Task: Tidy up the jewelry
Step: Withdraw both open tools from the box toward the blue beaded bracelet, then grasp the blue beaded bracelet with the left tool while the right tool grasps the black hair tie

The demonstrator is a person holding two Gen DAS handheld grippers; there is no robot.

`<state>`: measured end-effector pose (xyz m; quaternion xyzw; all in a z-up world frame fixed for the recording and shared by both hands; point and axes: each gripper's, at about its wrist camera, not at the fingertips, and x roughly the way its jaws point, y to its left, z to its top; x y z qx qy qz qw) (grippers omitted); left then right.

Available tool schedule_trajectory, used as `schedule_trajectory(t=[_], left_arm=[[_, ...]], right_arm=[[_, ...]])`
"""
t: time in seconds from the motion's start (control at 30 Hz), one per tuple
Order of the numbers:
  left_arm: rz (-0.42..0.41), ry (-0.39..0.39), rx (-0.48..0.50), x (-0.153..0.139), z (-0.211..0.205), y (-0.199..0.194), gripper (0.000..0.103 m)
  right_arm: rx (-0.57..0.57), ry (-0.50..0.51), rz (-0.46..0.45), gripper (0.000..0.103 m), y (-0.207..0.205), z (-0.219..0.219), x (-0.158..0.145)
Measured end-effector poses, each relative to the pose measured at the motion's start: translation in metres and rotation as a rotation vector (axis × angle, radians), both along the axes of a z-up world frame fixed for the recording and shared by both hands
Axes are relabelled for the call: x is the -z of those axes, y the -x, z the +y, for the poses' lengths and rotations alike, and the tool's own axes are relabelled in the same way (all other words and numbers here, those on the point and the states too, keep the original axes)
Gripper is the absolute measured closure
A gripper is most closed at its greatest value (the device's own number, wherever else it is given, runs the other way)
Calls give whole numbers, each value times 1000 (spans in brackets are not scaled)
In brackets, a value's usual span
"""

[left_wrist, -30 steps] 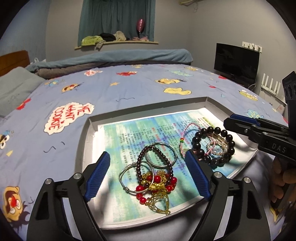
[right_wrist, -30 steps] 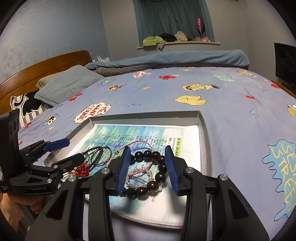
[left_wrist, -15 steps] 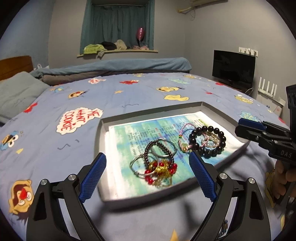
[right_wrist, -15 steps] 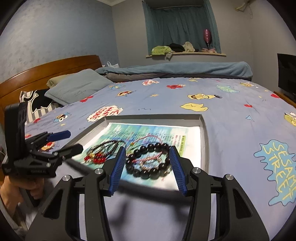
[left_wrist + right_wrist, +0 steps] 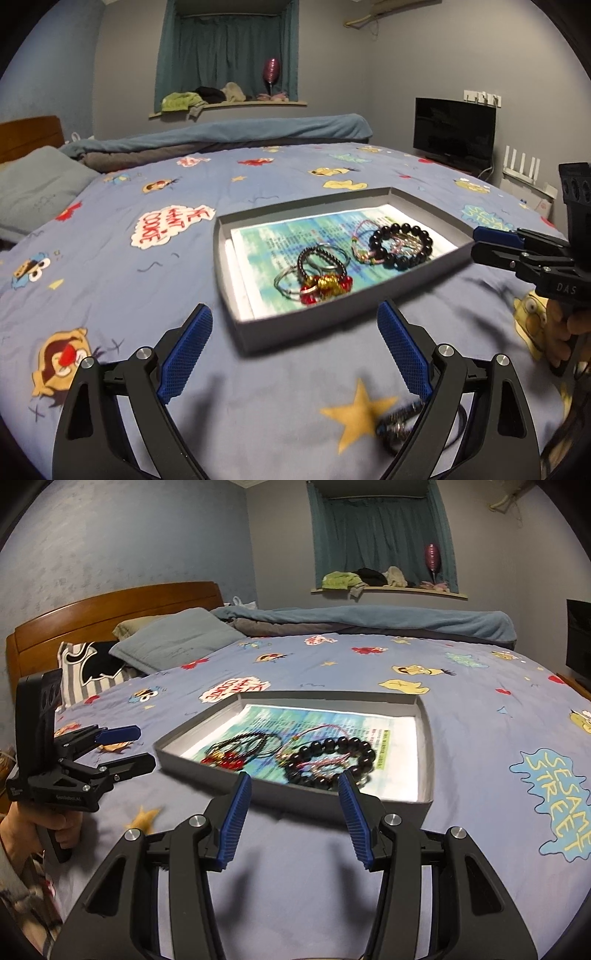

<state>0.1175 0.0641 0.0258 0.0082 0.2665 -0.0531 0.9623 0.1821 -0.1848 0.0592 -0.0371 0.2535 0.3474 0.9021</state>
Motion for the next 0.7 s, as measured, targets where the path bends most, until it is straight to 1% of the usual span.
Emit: schedule_trajectory(t=[0.13,0.23,0.33,0.4,0.5,0.53,0.57,0.67,0.7], left_arm=[[-4,33,39,0,-2,11,13],[1,44,91,3,-12,20,13],[19,24,151,7,-31,25,13],[38,-1,196,12,-45,28,17],[87,-17,250,21,-61,25,34],[111,-17,265,26,-64,22,45],[145,-16,280,30,-68,18,54],[174,-33,299,37,-74,15,61],[177,-30,300,38,-74,15,67]], right_arm=[[-17,9,1,54,8,4,2],[-16,11,8,54,8,5,3],[-10,1,25,54,5,3,5],[-6,-6,36,54,4,0,5],[-6,-11,47,54,3,-3,5],[-6,-11,48,54,3,-4,5],[-7,-11,48,54,3,-4,4],[-12,-10,48,54,4,-6,4],[-15,-10,49,54,5,-7,4]])
